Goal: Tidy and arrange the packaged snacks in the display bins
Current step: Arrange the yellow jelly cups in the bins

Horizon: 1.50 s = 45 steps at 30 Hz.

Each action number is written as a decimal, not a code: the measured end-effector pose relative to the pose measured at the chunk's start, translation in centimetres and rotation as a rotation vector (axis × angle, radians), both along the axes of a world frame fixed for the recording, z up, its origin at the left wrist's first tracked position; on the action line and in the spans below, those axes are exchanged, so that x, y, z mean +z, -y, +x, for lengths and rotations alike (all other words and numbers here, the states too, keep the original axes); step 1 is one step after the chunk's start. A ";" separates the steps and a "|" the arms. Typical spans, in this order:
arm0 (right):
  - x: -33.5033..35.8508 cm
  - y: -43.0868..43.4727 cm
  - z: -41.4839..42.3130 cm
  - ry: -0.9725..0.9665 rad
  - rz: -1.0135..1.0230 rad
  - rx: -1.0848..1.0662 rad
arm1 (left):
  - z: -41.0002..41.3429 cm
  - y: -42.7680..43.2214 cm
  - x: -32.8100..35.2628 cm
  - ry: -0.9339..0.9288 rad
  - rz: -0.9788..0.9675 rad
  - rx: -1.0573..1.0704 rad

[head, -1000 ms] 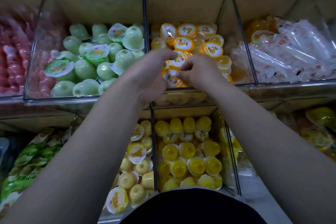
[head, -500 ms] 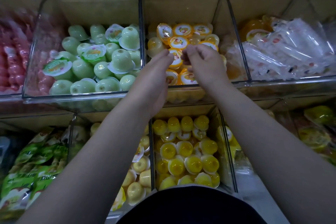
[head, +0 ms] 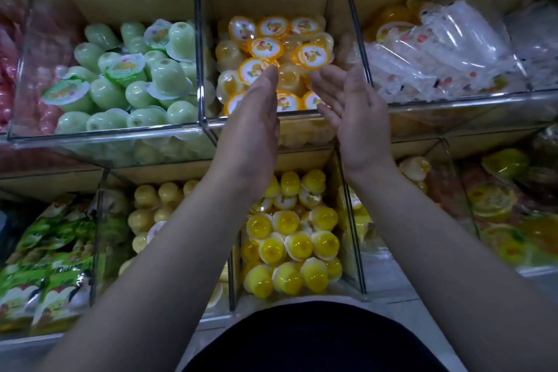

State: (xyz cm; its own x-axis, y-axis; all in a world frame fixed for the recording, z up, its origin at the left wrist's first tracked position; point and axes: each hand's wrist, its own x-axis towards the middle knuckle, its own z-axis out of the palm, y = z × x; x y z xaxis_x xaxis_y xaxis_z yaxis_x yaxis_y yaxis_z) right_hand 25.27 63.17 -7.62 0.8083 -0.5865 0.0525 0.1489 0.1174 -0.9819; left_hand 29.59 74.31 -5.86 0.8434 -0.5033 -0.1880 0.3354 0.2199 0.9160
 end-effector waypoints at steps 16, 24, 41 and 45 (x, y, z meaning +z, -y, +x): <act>-4.3 6.0 -8.2 -0.120 0.047 -0.023 | -7.7 6.7 -2.7 -0.100 -0.005 -0.113; -6.4 9.9 -11.7 -0.223 0.068 -0.069 | -10.6 10.8 -5.5 -0.163 0.050 -0.159; -12.0 18.0 -15.9 -0.424 0.061 -0.085 | -14.0 18.7 -10.6 -0.267 0.177 -0.161; -13.8 20.2 -16.2 -0.517 0.034 -0.076 | -14.4 20.1 -12.3 -0.311 0.216 -0.164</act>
